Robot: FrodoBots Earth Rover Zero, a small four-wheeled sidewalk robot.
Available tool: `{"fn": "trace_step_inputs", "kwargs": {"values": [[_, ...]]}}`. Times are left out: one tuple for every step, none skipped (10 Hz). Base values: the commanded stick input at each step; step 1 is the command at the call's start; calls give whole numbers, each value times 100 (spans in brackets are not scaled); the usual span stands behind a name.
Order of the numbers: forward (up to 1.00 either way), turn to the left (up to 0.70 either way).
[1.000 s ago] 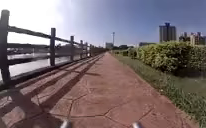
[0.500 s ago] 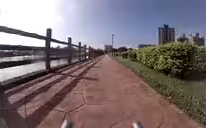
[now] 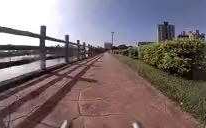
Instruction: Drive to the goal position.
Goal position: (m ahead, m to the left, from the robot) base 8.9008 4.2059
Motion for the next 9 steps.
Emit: {"fn": "trace_step_inputs", "kwargs": {"values": [[50,0],[50,0],[50,0],[50,0],[50,0],[50,0],[50,0],[50,0],[50,0]]}}
